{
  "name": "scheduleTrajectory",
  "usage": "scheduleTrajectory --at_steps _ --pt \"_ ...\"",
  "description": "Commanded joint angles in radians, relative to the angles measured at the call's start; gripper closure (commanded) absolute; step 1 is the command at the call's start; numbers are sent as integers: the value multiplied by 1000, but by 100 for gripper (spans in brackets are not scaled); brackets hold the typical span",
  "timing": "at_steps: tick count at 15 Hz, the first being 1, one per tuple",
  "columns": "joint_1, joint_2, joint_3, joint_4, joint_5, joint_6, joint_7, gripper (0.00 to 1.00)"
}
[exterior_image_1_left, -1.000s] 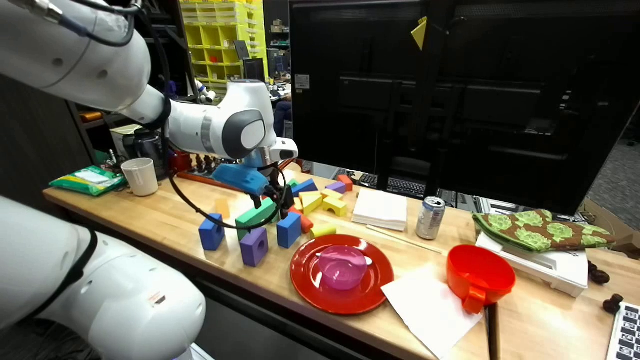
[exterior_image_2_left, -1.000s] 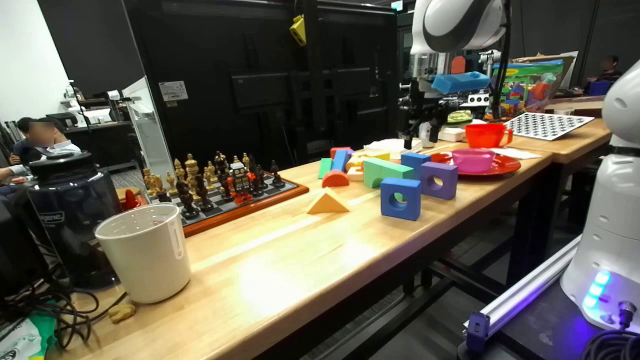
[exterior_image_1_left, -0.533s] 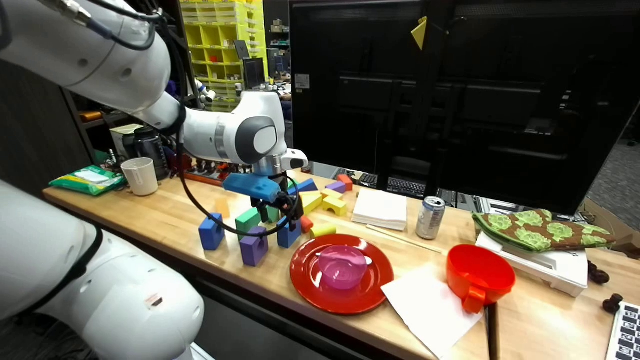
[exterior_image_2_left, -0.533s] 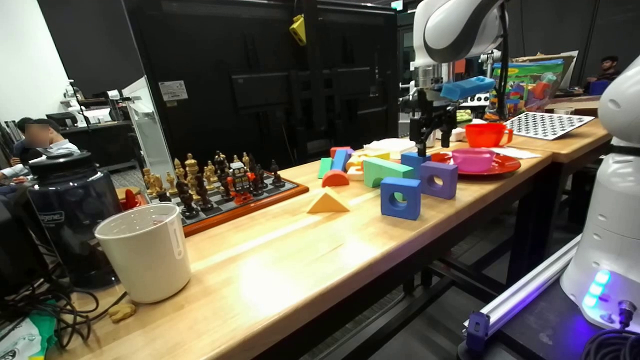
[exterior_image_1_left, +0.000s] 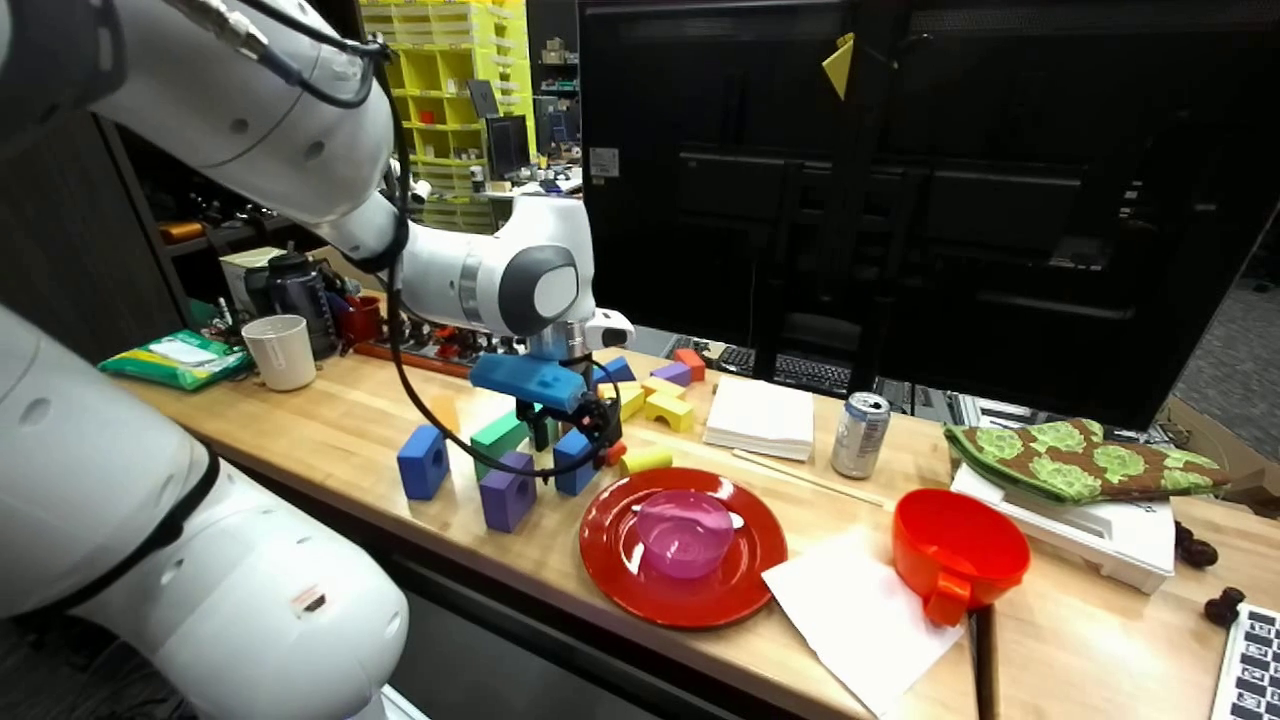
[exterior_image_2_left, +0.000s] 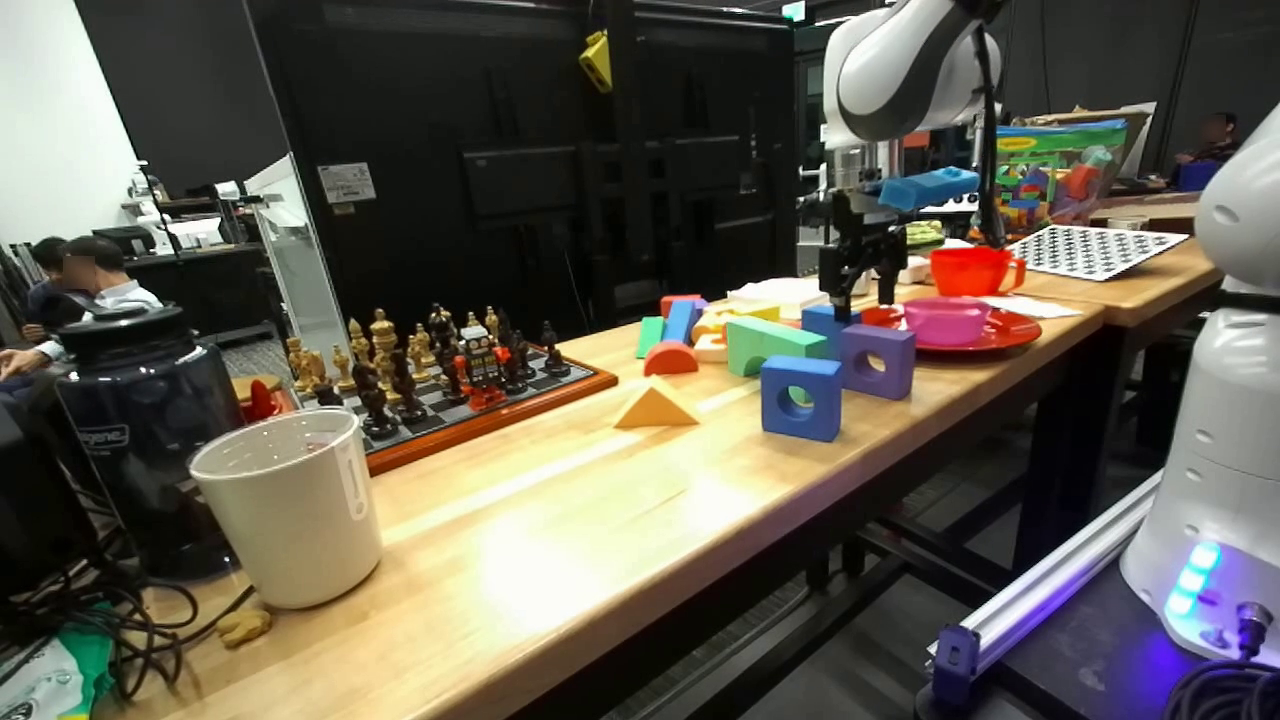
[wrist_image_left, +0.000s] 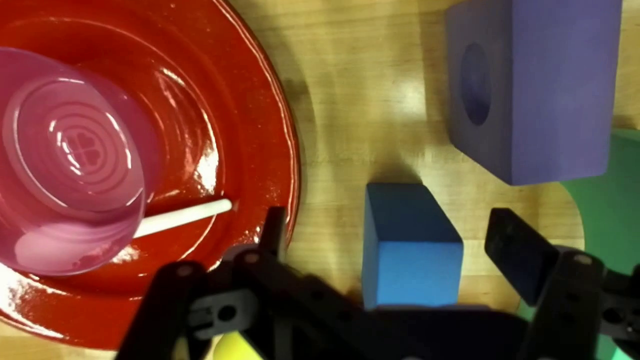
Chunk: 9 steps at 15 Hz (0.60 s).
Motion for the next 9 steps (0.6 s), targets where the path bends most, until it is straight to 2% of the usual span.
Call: scheduleTrajectory --at_steps 1,9 --pt "4 51 4 36 -5 10 -5 0" --pt "0 133 13 109 -22 12 12 0"
